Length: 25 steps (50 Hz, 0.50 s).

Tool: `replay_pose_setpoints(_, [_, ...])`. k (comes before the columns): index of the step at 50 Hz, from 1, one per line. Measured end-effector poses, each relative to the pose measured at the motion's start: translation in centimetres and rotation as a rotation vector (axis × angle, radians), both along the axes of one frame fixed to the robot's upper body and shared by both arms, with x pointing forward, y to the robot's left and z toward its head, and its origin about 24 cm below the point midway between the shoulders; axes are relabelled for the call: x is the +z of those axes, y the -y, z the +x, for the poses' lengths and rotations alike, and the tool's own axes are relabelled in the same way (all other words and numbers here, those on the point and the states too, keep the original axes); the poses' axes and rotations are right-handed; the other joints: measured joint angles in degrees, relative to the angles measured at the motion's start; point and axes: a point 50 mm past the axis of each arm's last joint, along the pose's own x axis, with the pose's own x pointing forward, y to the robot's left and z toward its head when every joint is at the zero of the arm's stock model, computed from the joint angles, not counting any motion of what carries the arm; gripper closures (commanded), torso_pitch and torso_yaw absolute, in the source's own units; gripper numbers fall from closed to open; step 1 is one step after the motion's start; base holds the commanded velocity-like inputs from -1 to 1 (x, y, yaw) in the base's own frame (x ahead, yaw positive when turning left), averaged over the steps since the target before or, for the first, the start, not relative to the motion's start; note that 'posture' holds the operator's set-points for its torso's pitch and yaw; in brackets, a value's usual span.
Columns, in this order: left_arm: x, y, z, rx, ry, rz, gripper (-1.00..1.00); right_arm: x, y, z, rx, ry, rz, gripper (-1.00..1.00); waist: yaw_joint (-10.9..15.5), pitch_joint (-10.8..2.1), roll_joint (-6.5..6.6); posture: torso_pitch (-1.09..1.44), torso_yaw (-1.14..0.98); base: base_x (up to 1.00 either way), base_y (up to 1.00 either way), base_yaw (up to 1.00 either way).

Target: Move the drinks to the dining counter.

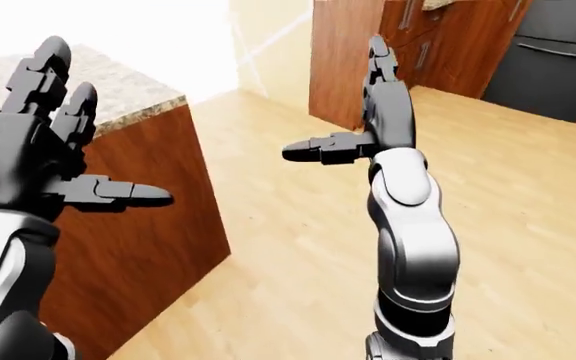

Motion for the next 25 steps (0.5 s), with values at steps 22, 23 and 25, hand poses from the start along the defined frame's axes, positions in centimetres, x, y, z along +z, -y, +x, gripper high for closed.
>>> replay_pose_setpoints(22, [0.7, -1.0, -0.7, 0.047, 0.030, -0.015, -1.00, 0.1, -2.4, -0.1, 0.093, 0.009, -0.037, -1.00, 2.62, 0.89, 2.18, 0.00, 0.00, 0.00, 0.00, -1.00])
replay_pose_setpoints(23, [0.8, -1.0, -0.8, 0.046, 0.035, -0.015, -1.00, 0.2, -2.5, -0.1, 0.096, 0.013, -0.039, -1.00, 2.66, 0.77, 1.38, 0.00, 0.00, 0.00, 0.00, -1.00])
replay_pose_setpoints(25, [1.1, -0.9, -0.8, 0.039, 0.048, -0.015, -1.00, 0.4, -2.5, -0.1, 0.096, 0.018, -0.044, -1.00, 2.14, 0.37, -0.14, 0.00, 0.00, 0.00, 0.00, -1.00])
